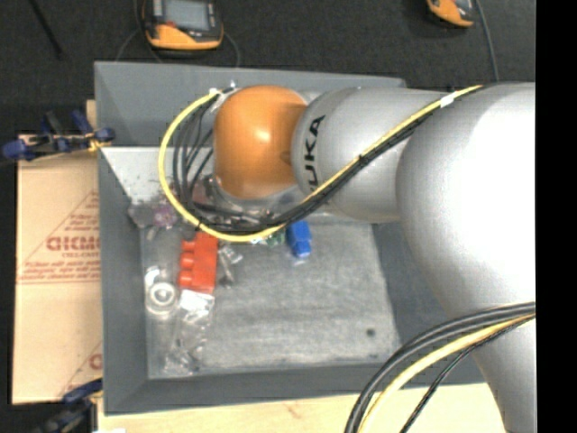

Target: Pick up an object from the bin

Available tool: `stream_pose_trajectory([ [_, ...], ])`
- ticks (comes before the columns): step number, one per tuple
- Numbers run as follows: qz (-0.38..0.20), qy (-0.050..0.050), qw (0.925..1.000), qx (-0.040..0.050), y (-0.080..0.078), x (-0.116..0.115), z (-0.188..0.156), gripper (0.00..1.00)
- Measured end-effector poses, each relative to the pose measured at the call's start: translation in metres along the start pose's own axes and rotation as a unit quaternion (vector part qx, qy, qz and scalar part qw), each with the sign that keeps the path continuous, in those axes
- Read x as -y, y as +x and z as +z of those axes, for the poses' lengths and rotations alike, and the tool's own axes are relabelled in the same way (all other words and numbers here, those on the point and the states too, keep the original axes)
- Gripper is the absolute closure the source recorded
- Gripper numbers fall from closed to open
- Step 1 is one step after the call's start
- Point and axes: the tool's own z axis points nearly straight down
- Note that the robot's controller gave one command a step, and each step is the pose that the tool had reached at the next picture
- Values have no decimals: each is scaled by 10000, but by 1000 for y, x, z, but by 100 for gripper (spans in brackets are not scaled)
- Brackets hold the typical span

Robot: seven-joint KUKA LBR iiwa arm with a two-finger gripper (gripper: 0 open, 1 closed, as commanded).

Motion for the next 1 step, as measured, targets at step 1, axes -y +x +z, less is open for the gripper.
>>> stream_pose_trajectory([
  [1, -1754, -16, 9845, -23, 9, -5, -2, 0],
])
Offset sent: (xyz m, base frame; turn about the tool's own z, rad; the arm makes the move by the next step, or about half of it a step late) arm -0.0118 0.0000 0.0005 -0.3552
